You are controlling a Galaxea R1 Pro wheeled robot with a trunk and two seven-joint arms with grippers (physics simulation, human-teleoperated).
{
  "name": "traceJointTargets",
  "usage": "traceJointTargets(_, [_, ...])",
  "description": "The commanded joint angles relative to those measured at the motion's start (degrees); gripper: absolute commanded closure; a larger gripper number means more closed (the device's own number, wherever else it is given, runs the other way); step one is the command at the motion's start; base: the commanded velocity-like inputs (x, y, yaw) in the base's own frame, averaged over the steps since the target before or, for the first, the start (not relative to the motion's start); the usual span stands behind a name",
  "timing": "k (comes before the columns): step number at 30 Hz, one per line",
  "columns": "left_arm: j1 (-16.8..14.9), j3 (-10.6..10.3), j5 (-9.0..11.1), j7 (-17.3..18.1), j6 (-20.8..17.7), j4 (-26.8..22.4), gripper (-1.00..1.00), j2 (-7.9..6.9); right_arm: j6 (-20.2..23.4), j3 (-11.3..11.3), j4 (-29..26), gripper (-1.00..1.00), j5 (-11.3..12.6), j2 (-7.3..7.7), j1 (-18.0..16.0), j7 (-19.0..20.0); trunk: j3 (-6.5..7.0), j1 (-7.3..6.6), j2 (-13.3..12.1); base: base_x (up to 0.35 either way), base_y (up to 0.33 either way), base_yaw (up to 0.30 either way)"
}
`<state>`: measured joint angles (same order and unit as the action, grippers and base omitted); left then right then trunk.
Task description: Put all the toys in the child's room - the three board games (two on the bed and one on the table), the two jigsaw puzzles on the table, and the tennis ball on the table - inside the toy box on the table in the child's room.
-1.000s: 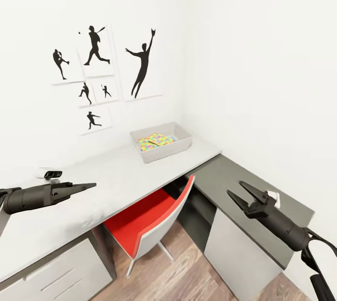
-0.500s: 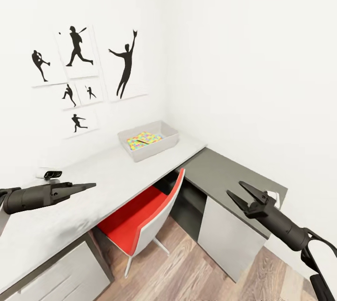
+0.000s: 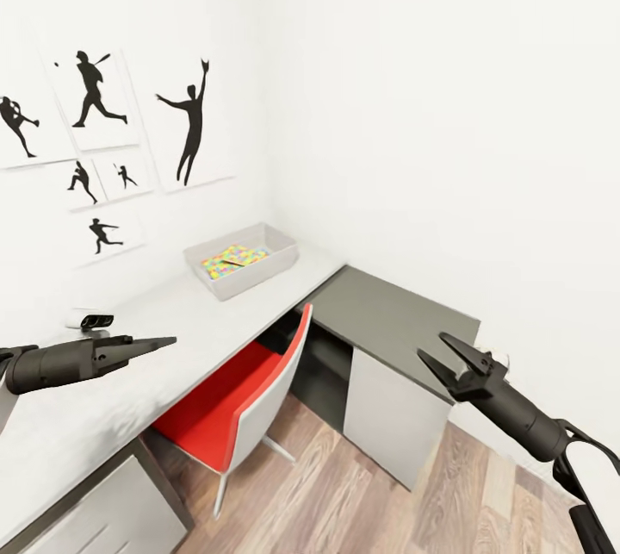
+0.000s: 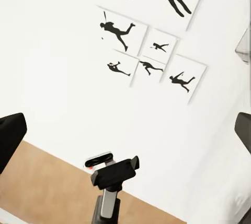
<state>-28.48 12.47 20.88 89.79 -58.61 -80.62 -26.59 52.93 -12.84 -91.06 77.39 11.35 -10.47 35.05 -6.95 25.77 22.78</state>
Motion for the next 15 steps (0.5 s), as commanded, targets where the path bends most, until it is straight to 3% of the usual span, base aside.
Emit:
traceJointTargets(1, [-0.03,0.01,-0.02,0.21,-0.6,0.0,-1.0,-0.05,-0.03,0.01,0.01,-1.0,-0.05,-0.01,-0.08,0.15,-0.09,0.02,0.13,-0.233,0.158,-0.276])
traceJointTargets(15, [0.0,0.08,-0.01,0.21,-0.6,0.05,-1.0,-0.18,-0.72,0.19,0.01,-1.0,-0.05,-0.01,-0.08,0.14,0.54,0.02,0.13,-0.251,0.143,-0.275])
